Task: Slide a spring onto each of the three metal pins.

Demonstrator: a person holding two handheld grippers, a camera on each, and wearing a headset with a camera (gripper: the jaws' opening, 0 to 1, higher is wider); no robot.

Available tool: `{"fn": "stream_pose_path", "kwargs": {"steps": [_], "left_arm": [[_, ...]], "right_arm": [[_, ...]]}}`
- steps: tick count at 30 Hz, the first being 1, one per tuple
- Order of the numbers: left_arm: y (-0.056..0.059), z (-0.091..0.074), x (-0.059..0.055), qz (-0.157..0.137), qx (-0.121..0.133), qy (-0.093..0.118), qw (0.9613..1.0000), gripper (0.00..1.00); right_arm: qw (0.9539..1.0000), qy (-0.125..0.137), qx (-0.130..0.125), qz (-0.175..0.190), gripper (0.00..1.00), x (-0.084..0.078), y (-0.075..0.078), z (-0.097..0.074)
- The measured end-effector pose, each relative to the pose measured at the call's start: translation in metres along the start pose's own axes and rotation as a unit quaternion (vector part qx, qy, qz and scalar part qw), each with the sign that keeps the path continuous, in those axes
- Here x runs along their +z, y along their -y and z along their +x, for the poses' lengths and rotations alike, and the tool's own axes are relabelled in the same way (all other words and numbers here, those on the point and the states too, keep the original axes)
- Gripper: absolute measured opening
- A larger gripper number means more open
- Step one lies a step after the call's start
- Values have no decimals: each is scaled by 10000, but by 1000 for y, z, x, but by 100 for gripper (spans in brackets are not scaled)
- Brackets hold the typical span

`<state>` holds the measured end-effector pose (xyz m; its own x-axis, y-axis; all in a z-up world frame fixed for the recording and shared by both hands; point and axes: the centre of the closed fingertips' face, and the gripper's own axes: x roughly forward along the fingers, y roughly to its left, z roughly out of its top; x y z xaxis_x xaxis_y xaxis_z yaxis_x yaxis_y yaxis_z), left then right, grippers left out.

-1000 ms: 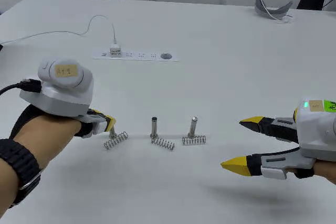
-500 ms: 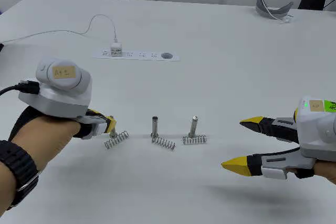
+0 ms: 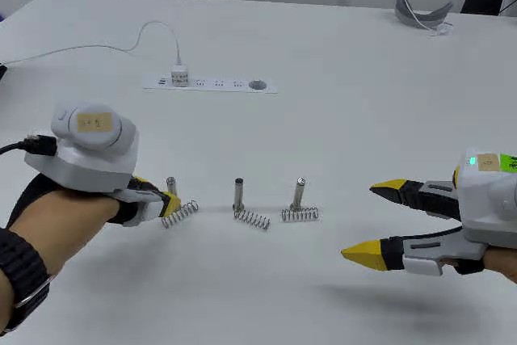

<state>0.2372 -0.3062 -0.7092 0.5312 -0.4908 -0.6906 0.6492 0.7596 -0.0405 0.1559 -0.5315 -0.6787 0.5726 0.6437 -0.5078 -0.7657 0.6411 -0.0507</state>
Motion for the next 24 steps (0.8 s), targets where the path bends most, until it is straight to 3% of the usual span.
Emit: {"fn": "stream_pose_path", "kwargs": {"steps": [13, 24], "left_arm": [[10, 8, -22, 323, -148, -378, 9987, 23], [9, 12, -26, 507, -133, -502, 9974, 16]], "right_arm": [[10000, -3, 0, 16, 70, 0, 0, 0], [10000, 9, -18, 34, 70, -1, 2, -1]]}}
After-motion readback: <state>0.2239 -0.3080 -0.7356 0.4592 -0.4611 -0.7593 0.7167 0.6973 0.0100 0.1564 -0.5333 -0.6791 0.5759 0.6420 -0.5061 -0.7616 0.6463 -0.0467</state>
